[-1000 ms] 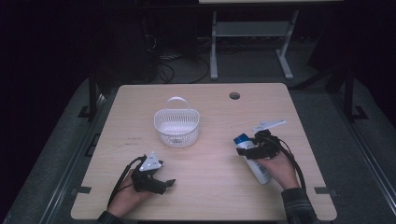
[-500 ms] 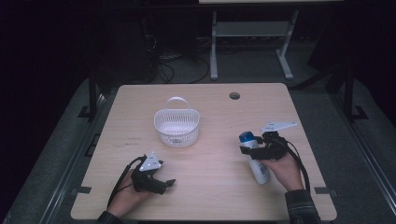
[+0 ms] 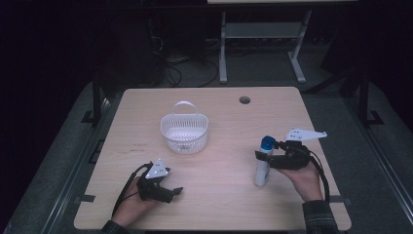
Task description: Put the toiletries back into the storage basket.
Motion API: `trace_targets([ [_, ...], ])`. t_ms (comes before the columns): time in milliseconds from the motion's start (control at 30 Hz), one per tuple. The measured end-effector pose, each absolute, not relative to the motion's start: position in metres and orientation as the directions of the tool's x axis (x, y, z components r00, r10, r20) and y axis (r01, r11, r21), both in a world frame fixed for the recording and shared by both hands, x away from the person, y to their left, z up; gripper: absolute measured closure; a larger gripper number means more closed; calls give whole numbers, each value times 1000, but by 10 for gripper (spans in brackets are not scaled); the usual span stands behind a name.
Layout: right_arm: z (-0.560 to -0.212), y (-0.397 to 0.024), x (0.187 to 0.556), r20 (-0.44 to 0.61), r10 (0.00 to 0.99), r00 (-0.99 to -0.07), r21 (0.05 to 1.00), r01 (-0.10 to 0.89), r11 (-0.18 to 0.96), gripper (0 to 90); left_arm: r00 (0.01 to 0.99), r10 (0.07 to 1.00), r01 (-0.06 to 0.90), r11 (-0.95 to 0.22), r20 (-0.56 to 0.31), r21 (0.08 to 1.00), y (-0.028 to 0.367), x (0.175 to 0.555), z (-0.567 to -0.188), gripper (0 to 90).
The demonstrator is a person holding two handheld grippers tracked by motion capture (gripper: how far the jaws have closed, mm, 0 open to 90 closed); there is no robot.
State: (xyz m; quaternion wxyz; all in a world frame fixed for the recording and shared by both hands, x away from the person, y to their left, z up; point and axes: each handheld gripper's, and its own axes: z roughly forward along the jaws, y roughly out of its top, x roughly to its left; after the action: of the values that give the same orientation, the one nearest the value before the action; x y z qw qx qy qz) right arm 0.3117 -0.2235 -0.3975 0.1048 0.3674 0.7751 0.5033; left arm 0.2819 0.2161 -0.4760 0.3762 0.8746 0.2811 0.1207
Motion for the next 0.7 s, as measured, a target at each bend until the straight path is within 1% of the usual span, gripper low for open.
trace_targets([
  [367, -393, -222, 305, 177, 685, -707, 880, 425, 212, 343, 813, 582, 400, -558, -1, 727, 216, 282, -476, 129],
  [567, -389, -217, 304, 178, 672, -719, 882, 419, 214, 342, 812, 583, 401, -558, 0, 726, 216, 282, -476, 128],
  [700, -383, -212, 303, 159, 671, -724, 890, 400, 220, 342, 814, 581, 400, -559, -1, 726, 216, 282, -476, 128],
])
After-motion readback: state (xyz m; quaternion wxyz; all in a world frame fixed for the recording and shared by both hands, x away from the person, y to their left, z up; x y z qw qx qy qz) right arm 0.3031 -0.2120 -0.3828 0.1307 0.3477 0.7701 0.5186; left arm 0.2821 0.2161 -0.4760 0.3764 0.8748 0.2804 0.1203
